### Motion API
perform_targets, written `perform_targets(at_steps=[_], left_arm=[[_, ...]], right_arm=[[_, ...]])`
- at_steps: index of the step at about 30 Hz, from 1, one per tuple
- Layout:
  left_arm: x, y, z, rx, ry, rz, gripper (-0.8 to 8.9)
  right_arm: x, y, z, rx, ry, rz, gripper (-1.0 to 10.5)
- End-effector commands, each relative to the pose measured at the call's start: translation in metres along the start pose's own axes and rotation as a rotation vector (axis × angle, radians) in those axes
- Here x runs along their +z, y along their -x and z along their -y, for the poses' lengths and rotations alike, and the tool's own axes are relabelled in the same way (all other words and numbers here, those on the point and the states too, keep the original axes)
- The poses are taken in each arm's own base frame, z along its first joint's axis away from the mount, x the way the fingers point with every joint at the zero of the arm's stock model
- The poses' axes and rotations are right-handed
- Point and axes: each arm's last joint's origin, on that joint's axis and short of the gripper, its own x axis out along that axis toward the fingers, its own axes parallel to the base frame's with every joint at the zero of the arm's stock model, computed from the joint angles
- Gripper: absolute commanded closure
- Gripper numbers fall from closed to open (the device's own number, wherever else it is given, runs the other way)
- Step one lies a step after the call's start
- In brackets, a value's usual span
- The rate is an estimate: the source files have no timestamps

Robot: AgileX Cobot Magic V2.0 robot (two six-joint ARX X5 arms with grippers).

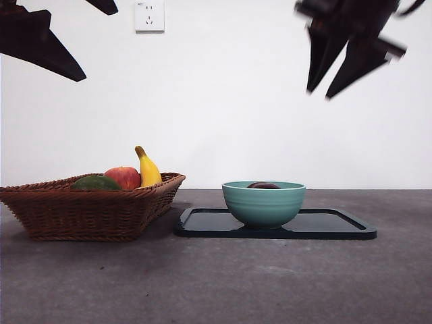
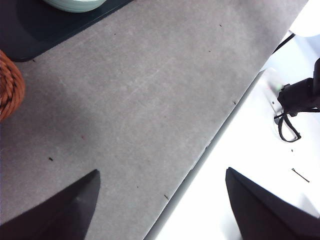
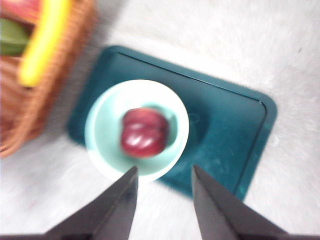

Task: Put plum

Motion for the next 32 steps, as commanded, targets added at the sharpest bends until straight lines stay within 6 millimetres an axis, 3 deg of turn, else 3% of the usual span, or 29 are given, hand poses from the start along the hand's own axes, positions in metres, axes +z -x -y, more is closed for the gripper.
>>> perform_targets(at_steps=[1, 7, 12, 17, 23, 32], left_arm=[[0.002, 0.0, 0.001, -0.009, -0.017, 0.004, 4.1], [0.002, 0.0, 0.001, -0.009, -0.017, 0.004, 4.1], [0.003, 0.0, 0.001, -0.009, -0.018, 0.005, 4.1], [0.003, 0.0, 0.001, -0.009, -0.018, 0.005, 4.1], [0.002, 0.0, 0.001, -0.009, -0.018, 0.004, 4.1], [0.002, 0.0, 0.001, -0.009, -0.017, 0.004, 4.1]], right_arm=[[-0.002, 0.022, -0.009, 0.017, 0.03, 0.021, 7.7], [-0.027, 0.061, -0.023, 0.046, 0.06, 0.059, 7.7], [-0.067, 0.077, -0.029, 0.102, 0.085, 0.067, 7.7], [-0.107, 0.082, -0.034, 0.178, 0.123, 0.061, 7.7], [-0.141, 0.081, -0.037, 0.304, 0.181, 0.035, 7.7], [-0.152, 0.08, -0.037, 0.32, 0.19, 0.027, 7.7]])
